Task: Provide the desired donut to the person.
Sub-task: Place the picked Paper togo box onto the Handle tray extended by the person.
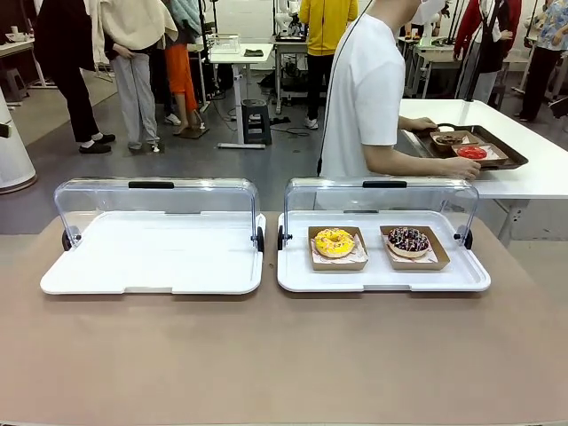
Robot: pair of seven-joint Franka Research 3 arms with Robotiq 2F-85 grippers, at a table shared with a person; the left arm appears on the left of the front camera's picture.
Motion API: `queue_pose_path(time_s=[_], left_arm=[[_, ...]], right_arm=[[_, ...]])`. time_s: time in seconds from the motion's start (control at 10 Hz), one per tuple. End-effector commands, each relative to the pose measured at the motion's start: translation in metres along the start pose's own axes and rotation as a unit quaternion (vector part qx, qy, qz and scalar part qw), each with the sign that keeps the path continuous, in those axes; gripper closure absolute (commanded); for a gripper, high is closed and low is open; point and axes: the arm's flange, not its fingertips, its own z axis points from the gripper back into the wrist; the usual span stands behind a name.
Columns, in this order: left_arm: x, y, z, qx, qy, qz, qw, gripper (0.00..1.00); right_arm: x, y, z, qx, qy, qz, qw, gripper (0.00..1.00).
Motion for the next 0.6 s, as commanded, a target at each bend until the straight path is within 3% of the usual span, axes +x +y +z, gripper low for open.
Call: queue_pose_path(time_s=[0.0, 0.5], left_arm=[[-0.001, 0.006, 0.001, 0.000, 0.002, 0.016, 1.000, 0.00], [-0.016, 0.011, -0.005, -0.011, 0.029, 0.072, 0.997, 0.00]], right_arm=[[0.001, 0.000, -0.001, 0.004, -0.004, 0.003, 1.000, 0.00], [0.001, 0.000, -0.001, 0.004, -0.004, 0.003, 1.000, 0.00]])
